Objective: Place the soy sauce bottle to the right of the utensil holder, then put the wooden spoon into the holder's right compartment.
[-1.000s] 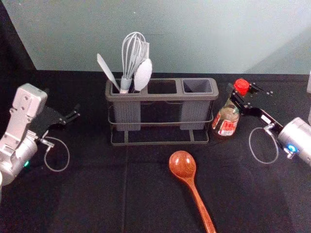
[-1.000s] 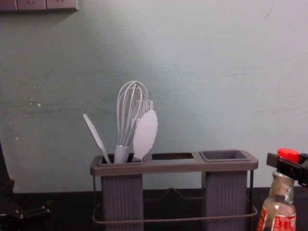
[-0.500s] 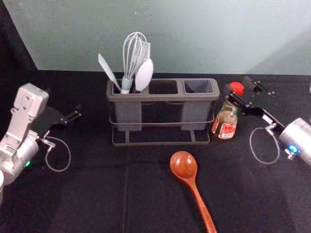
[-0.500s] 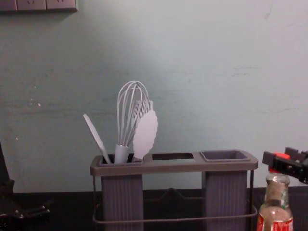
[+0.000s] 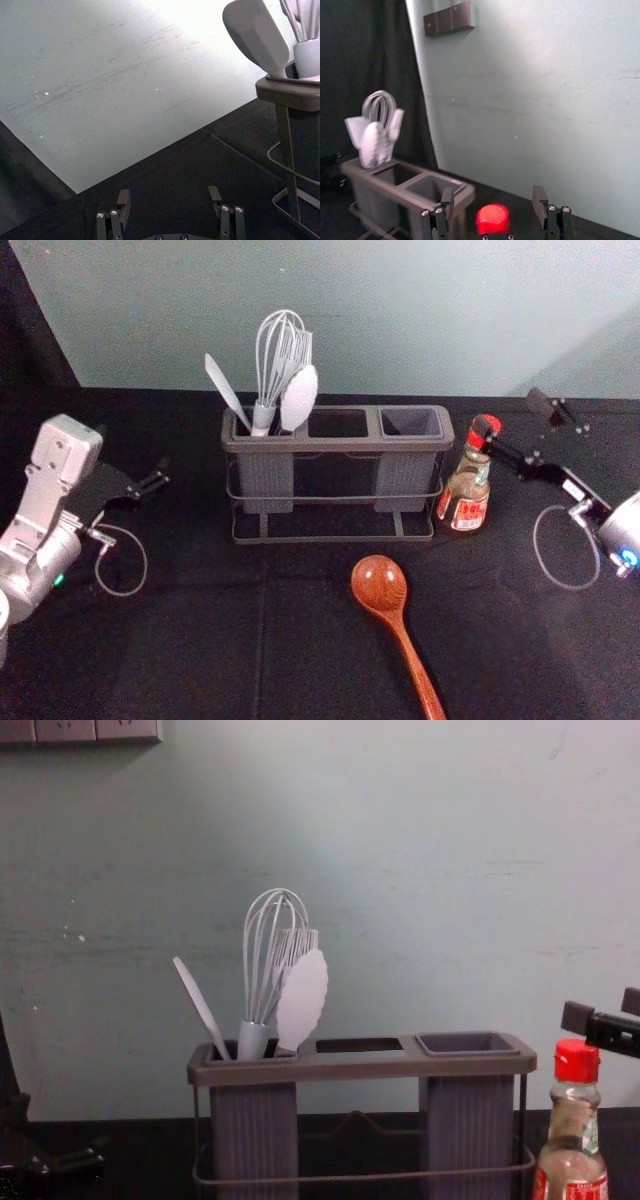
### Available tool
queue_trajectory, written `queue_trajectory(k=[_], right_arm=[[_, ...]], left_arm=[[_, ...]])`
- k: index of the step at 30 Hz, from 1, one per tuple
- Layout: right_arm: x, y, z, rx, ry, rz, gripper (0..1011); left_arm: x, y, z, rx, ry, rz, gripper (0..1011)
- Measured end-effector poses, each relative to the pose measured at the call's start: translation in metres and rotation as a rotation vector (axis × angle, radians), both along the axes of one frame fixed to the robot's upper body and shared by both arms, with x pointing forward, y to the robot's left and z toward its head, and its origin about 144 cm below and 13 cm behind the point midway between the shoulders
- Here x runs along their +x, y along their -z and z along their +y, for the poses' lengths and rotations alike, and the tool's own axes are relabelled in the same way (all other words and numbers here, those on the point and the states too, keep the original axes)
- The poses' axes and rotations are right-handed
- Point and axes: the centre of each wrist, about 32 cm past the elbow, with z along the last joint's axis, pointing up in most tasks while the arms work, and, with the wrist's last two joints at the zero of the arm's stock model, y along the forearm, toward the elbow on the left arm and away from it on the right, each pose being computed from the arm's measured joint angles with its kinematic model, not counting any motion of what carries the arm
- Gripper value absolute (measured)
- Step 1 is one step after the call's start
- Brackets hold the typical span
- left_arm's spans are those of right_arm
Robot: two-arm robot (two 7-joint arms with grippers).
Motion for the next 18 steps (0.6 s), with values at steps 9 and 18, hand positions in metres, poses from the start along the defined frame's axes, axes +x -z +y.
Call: queue_trajectory(k=[9, 18], right_arm=[[-0.042, -0.004, 0.020, -0.060, -0.042, 0.005, 1000], [-0.074, 0.003, 0.038, -0.075, -0.077, 0.024, 1002]], left_arm=[[0.000, 0.000, 0.000, 0.000, 0.000, 0.000, 1011], [0.000, 0.000, 0.000, 0.000, 0.000, 0.000, 1011]])
